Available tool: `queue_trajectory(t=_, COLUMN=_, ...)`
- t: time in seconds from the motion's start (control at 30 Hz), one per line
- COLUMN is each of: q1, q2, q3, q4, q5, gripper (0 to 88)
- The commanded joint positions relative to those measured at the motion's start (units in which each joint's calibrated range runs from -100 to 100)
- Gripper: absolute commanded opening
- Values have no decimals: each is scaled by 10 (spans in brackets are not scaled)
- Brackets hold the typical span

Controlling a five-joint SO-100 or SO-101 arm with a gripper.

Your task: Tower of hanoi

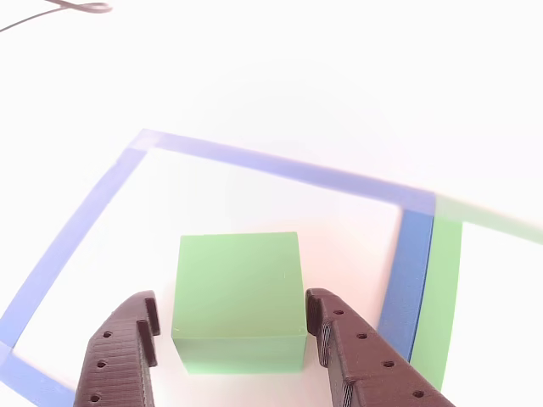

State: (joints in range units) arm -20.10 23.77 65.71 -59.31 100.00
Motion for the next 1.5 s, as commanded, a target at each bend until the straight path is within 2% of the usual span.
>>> queue_trajectory(t=0.0, q1=3, q2=-8, q3=-6, q4=-23, q5=0, gripper=245)
queue_trajectory(t=0.27, q1=1, q2=-77, q3=13, q4=-4, q5=0, gripper=292)
queue_trajectory(t=0.47, q1=6, q2=-249, q3=61, q4=104, q5=0, gripper=264)
queue_trajectory(t=0.6, q1=21, q2=-420, q3=67, q4=294, q5=0, gripper=175)
queue_trajectory(t=0.77, q1=40, q2=-609, q3=18, q4=594, q5=0, gripper=55)
queue_trajectory(t=0.93, q1=61, q2=-739, q3=-105, q4=919, q5=0, gripper=2)
queue_trajectory(t=1.03, q1=73, q2=-760, q3=-247, q4=1121, q5=0, gripper=1)
queue_trajectory(t=1.13, q1=93, q2=-757, q3=-380, q4=1270, q5=0, gripper=1)
queue_trajectory(t=1.27, q1=119, q2=-755, q3=-511, q4=1408, q5=0, gripper=1)
queue_trajectory(t=1.47, q1=142, q2=-758, q3=-591, q4=1488, q5=0, gripper=4)
